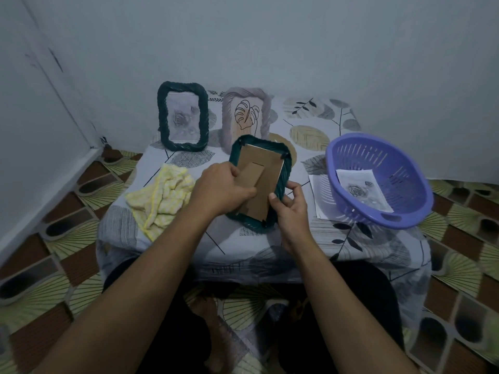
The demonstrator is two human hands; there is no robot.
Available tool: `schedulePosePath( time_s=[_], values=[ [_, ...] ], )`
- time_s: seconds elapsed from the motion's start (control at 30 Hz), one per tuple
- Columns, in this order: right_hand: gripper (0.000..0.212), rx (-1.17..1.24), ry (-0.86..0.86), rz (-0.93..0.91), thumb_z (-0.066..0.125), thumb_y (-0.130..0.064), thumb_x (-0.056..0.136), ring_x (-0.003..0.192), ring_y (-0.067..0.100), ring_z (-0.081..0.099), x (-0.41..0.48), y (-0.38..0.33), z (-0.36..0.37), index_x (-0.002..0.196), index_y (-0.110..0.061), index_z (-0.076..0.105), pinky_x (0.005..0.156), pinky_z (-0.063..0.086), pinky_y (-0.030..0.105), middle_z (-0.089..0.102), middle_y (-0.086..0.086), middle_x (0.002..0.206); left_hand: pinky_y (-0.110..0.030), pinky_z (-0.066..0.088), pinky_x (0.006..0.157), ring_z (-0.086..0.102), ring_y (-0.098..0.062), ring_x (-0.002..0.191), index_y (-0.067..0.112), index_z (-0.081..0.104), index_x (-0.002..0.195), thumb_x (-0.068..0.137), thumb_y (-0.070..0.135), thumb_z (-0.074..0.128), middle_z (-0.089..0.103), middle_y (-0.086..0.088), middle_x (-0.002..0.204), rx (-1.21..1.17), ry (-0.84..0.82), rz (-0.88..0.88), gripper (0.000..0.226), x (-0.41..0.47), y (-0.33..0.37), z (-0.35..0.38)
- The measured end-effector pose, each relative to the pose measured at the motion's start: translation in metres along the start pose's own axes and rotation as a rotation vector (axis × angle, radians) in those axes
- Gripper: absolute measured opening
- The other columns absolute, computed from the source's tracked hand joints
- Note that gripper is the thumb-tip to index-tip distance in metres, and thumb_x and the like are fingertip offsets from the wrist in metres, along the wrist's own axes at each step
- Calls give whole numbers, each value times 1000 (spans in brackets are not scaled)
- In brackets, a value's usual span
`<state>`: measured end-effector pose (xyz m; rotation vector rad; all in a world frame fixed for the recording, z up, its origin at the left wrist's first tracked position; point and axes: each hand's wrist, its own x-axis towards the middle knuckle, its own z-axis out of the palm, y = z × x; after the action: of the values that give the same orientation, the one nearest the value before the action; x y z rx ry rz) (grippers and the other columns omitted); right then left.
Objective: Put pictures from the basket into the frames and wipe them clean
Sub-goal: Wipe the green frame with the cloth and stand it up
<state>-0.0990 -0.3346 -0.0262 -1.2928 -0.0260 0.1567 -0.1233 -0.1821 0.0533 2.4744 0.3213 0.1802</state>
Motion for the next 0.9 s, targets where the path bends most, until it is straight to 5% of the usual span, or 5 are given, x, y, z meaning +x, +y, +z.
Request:
schedulePosePath(
  time_s=[0.17, 0.37, 0.6, 0.73, 0.9],
  values=[
    [24, 56, -74, 55, 55, -8, 99, 87, 18, 68, 1, -11, -6, 118, -22, 51, 68, 56, 32, 74, 3, 99, -40, 58, 82, 65, -20, 94, 18, 66, 102, 72, 40, 79, 65, 3, 94, -111, -24, -25, 39, 4, 3, -11],
    [58, 343, -110, 272, 41, -48, 100, 111, 35, 59, 3, -17, -17, 133, -3, 56, 105, 42, 51, 62, 21, 125, -21, 46, 48, 60, -7, 60, 12, 71, 97, 76, 28, 82, 67, 0, 79, -465, -137, -112, 28, -2, 4, -15],
    [43, 223, -222, 406, 66, -36, 74, 77, 28, 68, 3, -31, -3, 106, -7, 64, 75, 58, 38, 68, 11, 97, -21, 22, 44, 30, -14, 49, -4, 71, 94, 85, 13, 72, 53, -9, 65, -689, -327, -89, 19, -9, 9, -13],
    [24, 128, -210, 415, 39, -13, 103, 51, 9, 64, 10, -31, -4, 89, -10, 57, 50, 52, 21, 65, 3, 76, -26, 23, 52, 33, -10, 51, 2, 69, 105, 91, 12, 66, 57, 12, 49, -677, -385, -53, 18, -10, 3, -16],
    [29, 79, -186, 402, 36, -23, 106, 51, 9, 48, 21, -29, -4, 118, -11, 60, 45, 39, 19, 57, 1, 77, -23, 33, 52, 43, -12, 61, 22, 74, 97, 90, 13, 69, 51, -6, 72, -632, -421, 62, 12, -7, -13, -20]
  ],
)
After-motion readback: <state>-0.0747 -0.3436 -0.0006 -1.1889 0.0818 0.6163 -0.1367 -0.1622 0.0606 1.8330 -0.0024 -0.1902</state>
